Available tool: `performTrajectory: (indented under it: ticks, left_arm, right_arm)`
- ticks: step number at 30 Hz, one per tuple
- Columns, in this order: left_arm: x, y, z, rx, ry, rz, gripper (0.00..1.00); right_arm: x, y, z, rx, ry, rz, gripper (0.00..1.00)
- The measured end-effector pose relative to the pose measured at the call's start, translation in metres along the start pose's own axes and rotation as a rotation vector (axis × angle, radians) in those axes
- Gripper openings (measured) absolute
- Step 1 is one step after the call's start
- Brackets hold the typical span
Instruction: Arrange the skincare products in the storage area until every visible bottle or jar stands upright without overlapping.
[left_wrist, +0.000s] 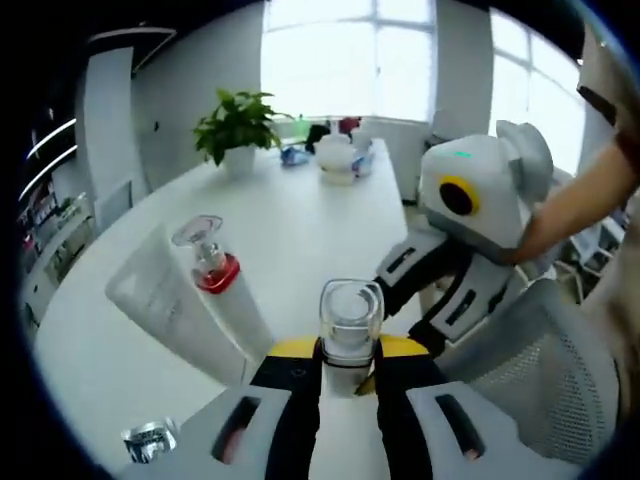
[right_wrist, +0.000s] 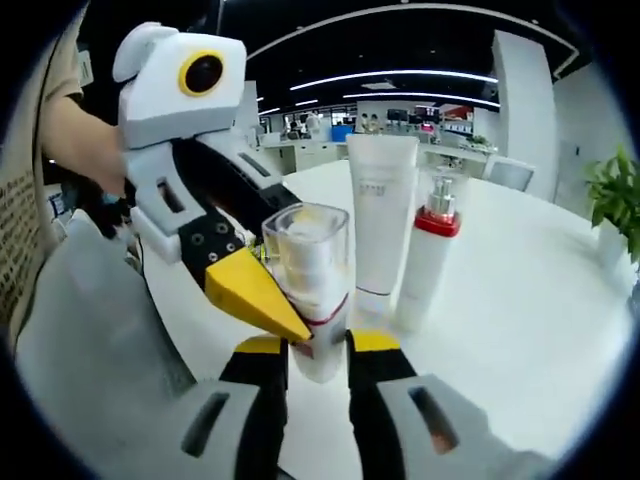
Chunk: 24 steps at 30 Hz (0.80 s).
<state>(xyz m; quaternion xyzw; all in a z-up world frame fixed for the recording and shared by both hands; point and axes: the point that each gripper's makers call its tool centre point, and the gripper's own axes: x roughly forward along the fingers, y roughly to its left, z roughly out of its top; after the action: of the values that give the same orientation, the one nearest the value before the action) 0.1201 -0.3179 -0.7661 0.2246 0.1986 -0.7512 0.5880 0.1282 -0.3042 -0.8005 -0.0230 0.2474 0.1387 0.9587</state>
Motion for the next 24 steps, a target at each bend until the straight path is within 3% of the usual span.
performTrajectory:
  ticks: [12, 24]
  left_arm:
    - [0.017, 0.01, -0.01, 0.037, 0.023, -0.031, 0.16]
    - [0.03, 0.017, -0.015, 0.058, 0.028, -0.071, 0.16]
  right_arm:
    - [0.01, -0.016, -0.015, -0.024, 0.055, -0.121, 0.21]
    - [0.019, -0.028, -0.027, -0.005, 0.085, -0.137, 0.22]
